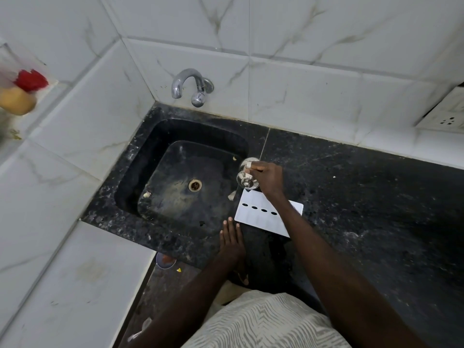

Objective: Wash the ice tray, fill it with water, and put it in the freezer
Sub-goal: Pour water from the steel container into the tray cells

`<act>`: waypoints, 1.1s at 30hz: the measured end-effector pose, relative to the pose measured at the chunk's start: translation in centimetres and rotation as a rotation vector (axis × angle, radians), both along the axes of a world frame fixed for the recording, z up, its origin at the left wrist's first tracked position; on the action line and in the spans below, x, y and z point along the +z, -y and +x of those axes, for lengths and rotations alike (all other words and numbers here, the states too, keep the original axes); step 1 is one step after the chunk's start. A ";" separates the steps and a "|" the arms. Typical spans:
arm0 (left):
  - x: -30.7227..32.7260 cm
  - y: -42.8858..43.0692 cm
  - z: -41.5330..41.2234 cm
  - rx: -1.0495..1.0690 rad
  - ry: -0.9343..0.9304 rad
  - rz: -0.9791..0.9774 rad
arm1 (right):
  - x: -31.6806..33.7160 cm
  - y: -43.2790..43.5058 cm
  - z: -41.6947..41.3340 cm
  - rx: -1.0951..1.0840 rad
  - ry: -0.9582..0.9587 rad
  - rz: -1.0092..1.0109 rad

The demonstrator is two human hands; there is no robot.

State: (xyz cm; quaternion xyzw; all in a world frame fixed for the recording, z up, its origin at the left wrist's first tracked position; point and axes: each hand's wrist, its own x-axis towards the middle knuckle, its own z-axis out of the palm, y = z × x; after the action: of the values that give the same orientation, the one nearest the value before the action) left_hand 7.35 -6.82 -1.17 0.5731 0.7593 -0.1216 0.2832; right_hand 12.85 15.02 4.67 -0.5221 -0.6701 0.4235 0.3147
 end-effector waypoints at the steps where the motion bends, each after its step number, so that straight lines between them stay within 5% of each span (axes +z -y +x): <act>1: -0.6 0.0 -0.1 0.047 0.013 -0.046 | 0.1 0.0 0.0 -0.004 0.004 0.000; 6: 0.4 -0.5 0.0 -0.028 0.014 -0.192 | 0.2 0.2 0.3 -0.016 0.016 0.030; 15: -0.5 -0.2 0.1 -0.006 0.029 -0.132 | 0.0 -0.1 1.3 -0.078 -0.010 -0.035; 25: 0.6 -0.5 0.2 -0.044 0.017 -0.157 | 0.7 0.9 5.7 -0.330 -0.322 -0.407; 33: -0.3 -0.6 -0.1 -0.047 0.005 -0.233 | 1.6 1.7 11.8 -0.231 -0.233 -0.294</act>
State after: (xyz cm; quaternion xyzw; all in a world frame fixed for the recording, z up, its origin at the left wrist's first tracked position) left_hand 7.20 -6.18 -1.45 0.5542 0.7257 -0.2141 0.3469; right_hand 24.64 13.36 6.22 -0.5834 -0.4959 0.5351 0.3569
